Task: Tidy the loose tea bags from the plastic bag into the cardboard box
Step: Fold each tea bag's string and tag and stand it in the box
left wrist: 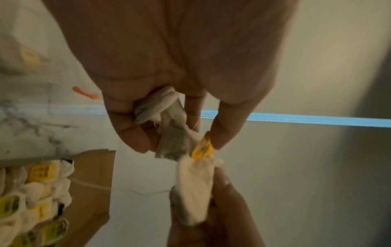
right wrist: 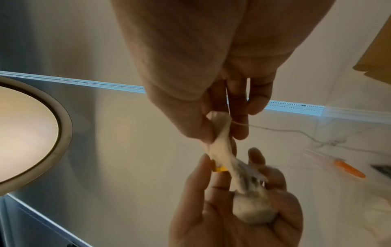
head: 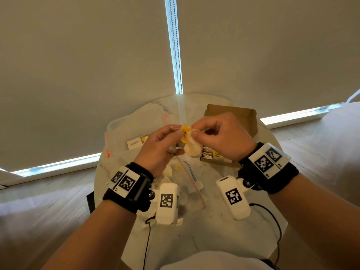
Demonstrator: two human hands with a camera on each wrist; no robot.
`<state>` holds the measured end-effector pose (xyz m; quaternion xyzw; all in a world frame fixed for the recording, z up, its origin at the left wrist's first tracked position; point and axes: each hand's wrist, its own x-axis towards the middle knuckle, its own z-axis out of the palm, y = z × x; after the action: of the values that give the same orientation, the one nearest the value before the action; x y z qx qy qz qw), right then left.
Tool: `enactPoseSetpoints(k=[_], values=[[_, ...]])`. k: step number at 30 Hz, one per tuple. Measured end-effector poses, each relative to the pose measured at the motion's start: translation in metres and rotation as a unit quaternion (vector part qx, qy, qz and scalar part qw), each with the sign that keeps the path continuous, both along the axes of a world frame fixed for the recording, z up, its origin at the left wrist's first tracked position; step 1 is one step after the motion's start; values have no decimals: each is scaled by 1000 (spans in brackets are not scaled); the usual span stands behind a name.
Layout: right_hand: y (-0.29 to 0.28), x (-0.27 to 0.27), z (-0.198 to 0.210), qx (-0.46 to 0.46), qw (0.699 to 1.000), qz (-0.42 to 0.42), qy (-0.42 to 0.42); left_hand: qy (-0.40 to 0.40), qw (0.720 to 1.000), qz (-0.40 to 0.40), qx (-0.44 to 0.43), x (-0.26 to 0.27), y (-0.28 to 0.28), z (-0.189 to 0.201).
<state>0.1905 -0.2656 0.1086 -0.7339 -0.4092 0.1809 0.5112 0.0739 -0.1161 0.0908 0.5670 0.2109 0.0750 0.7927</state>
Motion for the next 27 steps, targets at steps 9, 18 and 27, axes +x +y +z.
enactPoseSetpoints(k=[9,18,27], values=[[-18,24,-4,-53,995,-76,34,25,992,60,104,-2,0,-10],[4,17,2,-72,996,-43,31,45,991,84,93,11,-21,-11],[3,21,-18,-80,996,-41,-11,64,990,113,58,20,-23,-14]])
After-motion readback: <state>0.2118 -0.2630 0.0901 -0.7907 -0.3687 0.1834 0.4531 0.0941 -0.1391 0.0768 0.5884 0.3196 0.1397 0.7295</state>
